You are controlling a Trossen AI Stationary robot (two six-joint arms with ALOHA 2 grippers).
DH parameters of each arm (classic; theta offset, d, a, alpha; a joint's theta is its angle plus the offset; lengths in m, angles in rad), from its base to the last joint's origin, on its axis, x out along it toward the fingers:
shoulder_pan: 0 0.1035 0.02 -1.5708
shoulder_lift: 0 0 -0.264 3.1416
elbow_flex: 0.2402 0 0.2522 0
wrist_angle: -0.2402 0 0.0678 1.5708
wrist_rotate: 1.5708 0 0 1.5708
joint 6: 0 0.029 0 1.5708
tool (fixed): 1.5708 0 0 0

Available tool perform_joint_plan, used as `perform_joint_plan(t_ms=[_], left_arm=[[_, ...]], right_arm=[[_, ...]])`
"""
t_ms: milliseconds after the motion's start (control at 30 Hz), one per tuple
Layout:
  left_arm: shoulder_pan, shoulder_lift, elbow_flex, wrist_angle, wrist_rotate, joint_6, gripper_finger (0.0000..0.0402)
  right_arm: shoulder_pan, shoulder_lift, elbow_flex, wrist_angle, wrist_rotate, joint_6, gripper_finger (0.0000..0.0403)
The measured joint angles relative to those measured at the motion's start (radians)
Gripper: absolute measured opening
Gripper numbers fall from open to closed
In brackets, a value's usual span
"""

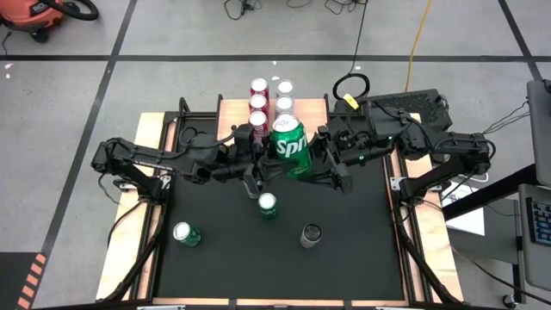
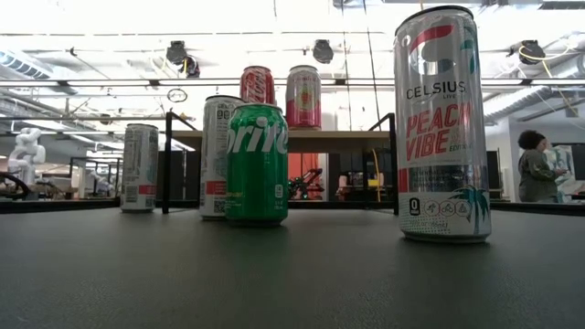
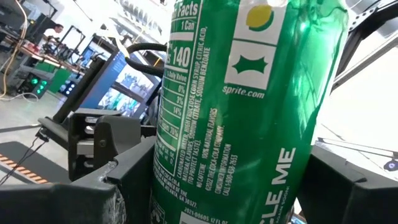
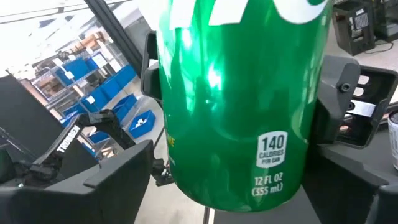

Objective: Place canned beverage on shelf
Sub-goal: Put the bottom green soda can on the shelf

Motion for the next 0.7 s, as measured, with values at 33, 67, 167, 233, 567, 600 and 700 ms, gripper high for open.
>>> perform_joint_plan(t_ms=[33,67,167,233,567,600,700], left_arm=[[0.0,0.0,0.0,0.001,0.001,0.0,0.0293],[0.0,0.0,0.0,0.0,0.001,0.0,0.0293],[0.0,0.0,0.0,0.0,0.001,0.001,0.0293],[0.0,0.0,0.0,-0.001,0.007,0.021,0.0293],[-0.006,-0.001,0.0,0.0,0.006,0.077,0.0293],[-0.006,-0.001,0.0,0.0,0.006,0.077,0.0293],[-0.007,-0.001,0.0,0.0,0.006,0.077,0.0293]], right_arm=[[0.0,0.0,0.0,0.001,0.0,0.0,0.0348],[0.0,0.0,0.0,0.001,-0.001,0.0,0.0342],[-0.001,0.0,0.0,0.002,0.0,0.0,0.0327],[-0.001,0.0,0.0,0.003,0.0,0.004,0.032],[-0.016,0.0,0.0,0.027,-0.026,0.011,0.0334],[-0.019,0.0,0.0,0.029,-0.035,0.006,0.0334],[-0.02,0.0,0.0,0.031,-0.052,0.002,0.0329]])
